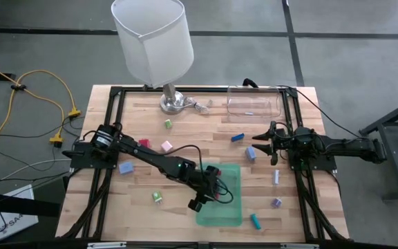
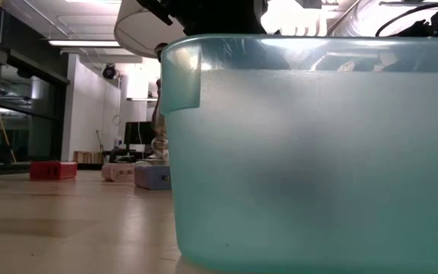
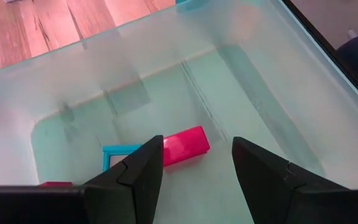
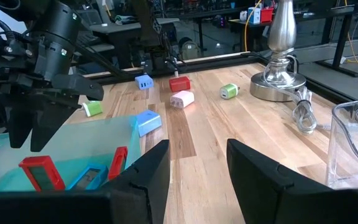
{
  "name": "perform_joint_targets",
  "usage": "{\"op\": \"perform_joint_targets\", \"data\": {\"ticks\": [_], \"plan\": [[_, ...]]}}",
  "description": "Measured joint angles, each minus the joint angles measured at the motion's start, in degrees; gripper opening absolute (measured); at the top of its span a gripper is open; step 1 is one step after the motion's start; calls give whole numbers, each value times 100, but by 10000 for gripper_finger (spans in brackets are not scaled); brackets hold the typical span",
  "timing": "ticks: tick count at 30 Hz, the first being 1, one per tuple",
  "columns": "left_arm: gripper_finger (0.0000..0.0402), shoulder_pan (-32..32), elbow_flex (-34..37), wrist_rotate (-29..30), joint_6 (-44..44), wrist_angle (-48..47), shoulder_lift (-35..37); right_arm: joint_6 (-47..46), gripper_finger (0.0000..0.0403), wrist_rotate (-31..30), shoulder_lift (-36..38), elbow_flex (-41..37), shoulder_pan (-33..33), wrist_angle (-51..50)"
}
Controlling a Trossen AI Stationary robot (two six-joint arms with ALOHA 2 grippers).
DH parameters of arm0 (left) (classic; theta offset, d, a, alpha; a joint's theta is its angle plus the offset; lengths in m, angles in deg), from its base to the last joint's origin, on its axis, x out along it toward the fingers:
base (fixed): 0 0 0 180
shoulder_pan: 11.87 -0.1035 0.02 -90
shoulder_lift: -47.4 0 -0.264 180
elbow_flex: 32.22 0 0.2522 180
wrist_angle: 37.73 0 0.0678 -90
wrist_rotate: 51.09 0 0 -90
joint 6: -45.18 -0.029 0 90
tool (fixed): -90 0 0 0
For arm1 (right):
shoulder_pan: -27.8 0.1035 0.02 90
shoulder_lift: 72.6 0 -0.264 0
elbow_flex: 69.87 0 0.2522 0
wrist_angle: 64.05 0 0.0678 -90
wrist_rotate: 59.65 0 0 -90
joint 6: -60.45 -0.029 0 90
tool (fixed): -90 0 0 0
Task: Pick & Place Office items
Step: Put the red digital clock into the green bin
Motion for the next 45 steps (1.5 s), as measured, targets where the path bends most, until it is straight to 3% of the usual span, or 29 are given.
{"op": "perform_joint_targets", "data": {"ticks": [21, 26, 45], "plan": [[184, 63, 0, -39, 510, -340, 2, 0, 146, 1, 0, 0, 1, 0], [184, -6, 0, -305, 606, -296, -118, 0, 146, 2, 2, -1, 2, 0], [184, -117, 0, -128, 12, 56, -98, 0, 146, 7, 2, -1, 0, -28]]}}
